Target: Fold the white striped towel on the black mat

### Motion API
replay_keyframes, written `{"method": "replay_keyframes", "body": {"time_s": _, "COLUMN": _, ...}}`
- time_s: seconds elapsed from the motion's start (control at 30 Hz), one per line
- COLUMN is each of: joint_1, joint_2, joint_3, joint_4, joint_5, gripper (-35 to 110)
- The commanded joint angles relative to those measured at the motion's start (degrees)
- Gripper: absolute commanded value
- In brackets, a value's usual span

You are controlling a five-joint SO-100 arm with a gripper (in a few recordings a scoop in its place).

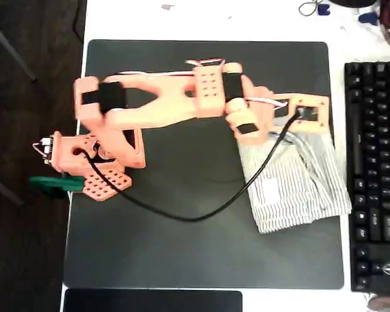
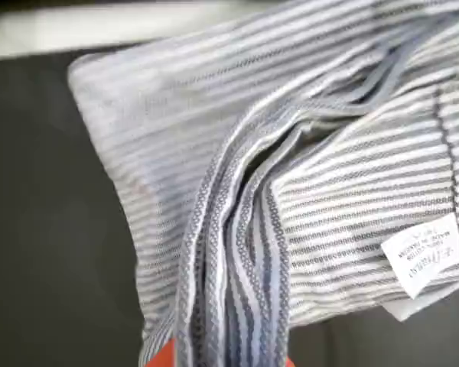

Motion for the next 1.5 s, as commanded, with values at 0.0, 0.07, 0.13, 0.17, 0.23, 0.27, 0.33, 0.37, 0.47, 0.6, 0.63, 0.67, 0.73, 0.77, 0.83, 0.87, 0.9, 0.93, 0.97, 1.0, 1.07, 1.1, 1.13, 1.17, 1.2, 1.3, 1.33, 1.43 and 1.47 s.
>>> {"method": "replay_keyframes", "body": {"time_s": 0.0, "joint_1": -0.8, "joint_2": 1.5, "joint_3": 1.3, "joint_4": -5.9, "joint_5": 0.4, "gripper": 1}}
{"method": "replay_keyframes", "body": {"time_s": 0.07, "joint_1": -1.8, "joint_2": -1.9, "joint_3": -0.4, "joint_4": -8.3, "joint_5": 1.2, "gripper": 0}}
{"method": "replay_keyframes", "body": {"time_s": 0.13, "joint_1": -2.5, "joint_2": -5.4, "joint_3": -1.5, "joint_4": -11.3, "joint_5": 2.2, "gripper": 1}}
{"method": "replay_keyframes", "body": {"time_s": 0.17, "joint_1": -2.6, "joint_2": -7.4, "joint_3": -2.3, "joint_4": -12.7, "joint_5": 2.7, "gripper": 6}}
{"method": "replay_keyframes", "body": {"time_s": 0.23, "joint_1": -3.2, "joint_2": -12.2, "joint_3": -5.0, "joint_4": -15.6, "joint_5": 4.7, "gripper": 17}}
{"method": "replay_keyframes", "body": {"time_s": 0.27, "joint_1": -3.4, "joint_2": -14.7, "joint_3": -7.0, "joint_4": -16.1, "joint_5": 5.4, "gripper": 21}}
{"method": "replay_keyframes", "body": {"time_s": 0.33, "joint_1": -3.7, "joint_2": -19.3, "joint_3": -11.7, "joint_4": -16.9, "joint_5": 7.4, "gripper": 26}}
{"method": "replay_keyframes", "body": {"time_s": 0.37, "joint_1": -3.7, "joint_2": -20.8, "joint_3": -13.1, "joint_4": -17.9, "joint_5": 7.7, "gripper": 27}}
{"method": "replay_keyframes", "body": {"time_s": 0.47, "joint_1": -4.0, "joint_2": -21.4, "joint_3": -15.6, "joint_4": -19.2, "joint_5": 8.3, "gripper": 28}}
{"method": "replay_keyframes", "body": {"time_s": 0.6, "joint_1": -4.5, "joint_2": -15.1, "joint_3": -15.6, "joint_4": -18.0, "joint_5": 8.9, "gripper": 27}}
{"method": "replay_keyframes", "body": {"time_s": 0.63, "joint_1": -4.6, "joint_2": -13.1, "joint_3": -16.8, "joint_4": -15.3, "joint_5": 8.9, "gripper": 26}}
{"method": "replay_keyframes", "body": {"time_s": 0.67, "joint_1": -4.4, "joint_2": -11.1, "joint_3": -18.0, "joint_4": -12.0, "joint_5": 8.5, "gripper": 25}}
{"method": "replay_keyframes", "body": {"time_s": 0.73, "joint_1": -3.8, "joint_2": -7.1, "joint_3": -19.9, "joint_4": -5.1, "joint_5": 7.2, "gripper": 23}}
{"method": "replay_keyframes", "body": {"time_s": 0.77, "joint_1": -3.1, "joint_2": -5.3, "joint_3": -20.5, "joint_4": -1.7, "joint_5": 6.4, "gripper": 20}}
{"method": "replay_keyframes", "body": {"time_s": 0.83, "joint_1": -1.6, "joint_2": -2.5, "joint_3": -20.4, "joint_4": 3.8, "joint_5": 5.1, "gripper": 15}}
{"method": "replay_keyframes", "body": {"time_s": 0.87, "joint_1": -0.9, "joint_2": -1.8, "joint_3": -20.1, "joint_4": 6.8, "joint_5": 4.0, "gripper": 11}}
{"method": "replay_keyframes", "body": {"time_s": 0.9, "joint_1": -0.4, "joint_2": -1.6, "joint_3": -19.4, "joint_4": 9.2, "joint_5": 3.6, "gripper": 7}}
{"method": "replay_keyframes", "body": {"time_s": 0.93, "joint_1": 0.0, "joint_2": -1.6, "joint_3": -17.8, "joint_4": 10.2, "joint_5": 2.4, "gripper": 4}}
{"method": "replay_keyframes", "body": {"time_s": 0.97, "joint_1": 0.2, "joint_2": -2.2, "joint_3": -15.7, "joint_4": 9.8, "joint_5": 1.1, "gripper": 1}}
{"method": "replay_keyframes", "body": {"time_s": 1.0, "joint_1": 0.2, "joint_2": -3.3, "joint_3": -14.0, "joint_4": 8.0, "joint_5": 1.1, "gripper": 0}}
{"method": "replay_keyframes", "body": {"time_s": 1.07, "joint_1": -0.4, "joint_2": -6.8, "joint_3": -11.9, "joint_4": 3.7, "joint_5": 1.7, "gripper": 0}}
{"method": "replay_keyframes", "body": {"time_s": 1.1, "joint_1": -0.9, "joint_2": -8.6, "joint_3": -11.2, "joint_4": 1.2, "joint_5": 2.3, "gripper": 0}}
{"method": "replay_keyframes", "body": {"time_s": 1.13, "joint_1": -1.6, "joint_2": -10.5, "joint_3": -10.5, "joint_4": -1.6, "joint_5": 2.6, "gripper": 0}}
{"method": "replay_keyframes", "body": {"time_s": 1.17, "joint_1": -2.5, "joint_2": -12.3, "joint_3": -9.3, "joint_4": -5.4, "joint_5": 2.9, "gripper": 0}}
{"method": "replay_keyframes", "body": {"time_s": 1.2, "joint_1": -3.4, "joint_2": -13.9, "joint_3": -8.1, "joint_4": -9.2, "joint_5": 2.8, "gripper": 0}}
{"method": "replay_keyframes", "body": {"time_s": 1.3, "joint_1": -5.2, "joint_2": -18.6, "joint_3": -7.2, "joint_4": -16.3, "joint_5": 4.1, "gripper": 0}}
{"method": "replay_keyframes", "body": {"time_s": 1.33, "joint_1": -5.8, "joint_2": -19.9, "joint_3": -7.1, "joint_4": -17.9, "joint_5": 4.7, "gripper": 0}}
{"method": "replay_keyframes", "body": {"time_s": 1.43, "joint_1": -7.4, "joint_2": -22.4, "joint_3": -7.2, "joint_4": -22.1, "joint_5": 6.0, "gripper": 0}}
{"method": "replay_keyframes", "body": {"time_s": 1.47, "joint_1": -7.6, "joint_2": -22.9, "joint_3": -7.2, "joint_4": -22.6, "joint_5": 6.1, "gripper": 0}}
